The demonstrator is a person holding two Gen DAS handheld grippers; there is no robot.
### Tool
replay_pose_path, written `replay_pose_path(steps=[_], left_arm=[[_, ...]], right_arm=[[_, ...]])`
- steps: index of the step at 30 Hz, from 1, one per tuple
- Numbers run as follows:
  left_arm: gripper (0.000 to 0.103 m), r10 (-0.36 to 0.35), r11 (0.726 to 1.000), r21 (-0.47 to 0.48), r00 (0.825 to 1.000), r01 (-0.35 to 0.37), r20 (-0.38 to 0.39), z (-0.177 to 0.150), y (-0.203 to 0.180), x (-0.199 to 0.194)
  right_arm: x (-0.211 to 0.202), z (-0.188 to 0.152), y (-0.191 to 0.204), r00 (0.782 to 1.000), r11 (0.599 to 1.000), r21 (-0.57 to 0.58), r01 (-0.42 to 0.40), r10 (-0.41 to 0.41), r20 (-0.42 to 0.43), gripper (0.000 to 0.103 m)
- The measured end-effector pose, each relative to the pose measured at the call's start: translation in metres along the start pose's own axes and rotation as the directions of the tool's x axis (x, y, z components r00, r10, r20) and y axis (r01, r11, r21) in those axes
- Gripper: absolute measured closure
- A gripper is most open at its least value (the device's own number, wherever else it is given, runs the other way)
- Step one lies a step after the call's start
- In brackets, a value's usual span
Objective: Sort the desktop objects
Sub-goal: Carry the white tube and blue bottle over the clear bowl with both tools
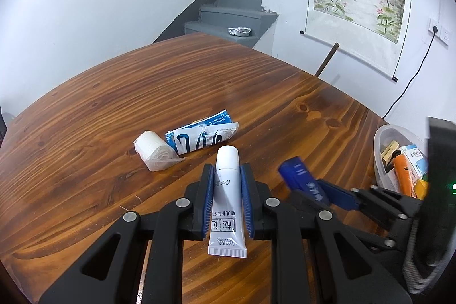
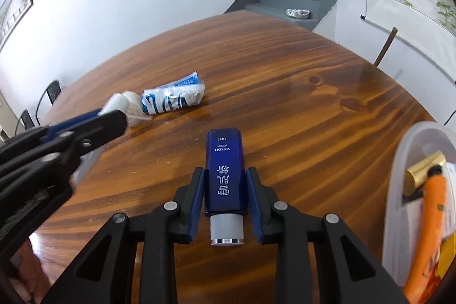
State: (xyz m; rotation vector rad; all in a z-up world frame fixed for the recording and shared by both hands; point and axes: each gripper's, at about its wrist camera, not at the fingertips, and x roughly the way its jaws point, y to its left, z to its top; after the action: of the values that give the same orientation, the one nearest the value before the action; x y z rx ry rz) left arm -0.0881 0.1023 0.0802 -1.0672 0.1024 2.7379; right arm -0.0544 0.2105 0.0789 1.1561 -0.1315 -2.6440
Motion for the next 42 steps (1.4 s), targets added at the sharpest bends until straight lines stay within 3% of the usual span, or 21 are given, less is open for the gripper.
replay_pose_path(steps=[16, 25, 35, 42], left_arm=[[0.082, -0.022, 0.998, 0.06, 1.0, 0.021, 0.018, -0.008, -0.035, -0.01], [0.082, -0.109, 0.988, 0.11, 0.994, 0.109, -0.006, -0.016, -0.076, -0.014], [0.082, -0.231, 0.965, 0.12, 0.972, 0.234, -0.038, -0.017, -0.13, -0.017], [0.082, -0.319, 0.936, 0.133, 0.945, 0.325, -0.065, -0.013, -0.168, -0.015]], right_arm=[[-0.072, -0.013, -0.03, 0.989, 0.996, 0.088, 0.014, -0.027, 0.145, 0.07], [-0.114, -0.025, -0.069, 0.971, 0.986, 0.155, 0.055, -0.088, 0.221, 0.07], [-0.147, -0.04, -0.136, 0.947, 0.953, 0.284, 0.105, -0.183, 0.263, 0.07], [-0.157, -0.051, -0.172, 0.936, 0.93, 0.339, 0.14, -0.236, 0.263, 0.07]])
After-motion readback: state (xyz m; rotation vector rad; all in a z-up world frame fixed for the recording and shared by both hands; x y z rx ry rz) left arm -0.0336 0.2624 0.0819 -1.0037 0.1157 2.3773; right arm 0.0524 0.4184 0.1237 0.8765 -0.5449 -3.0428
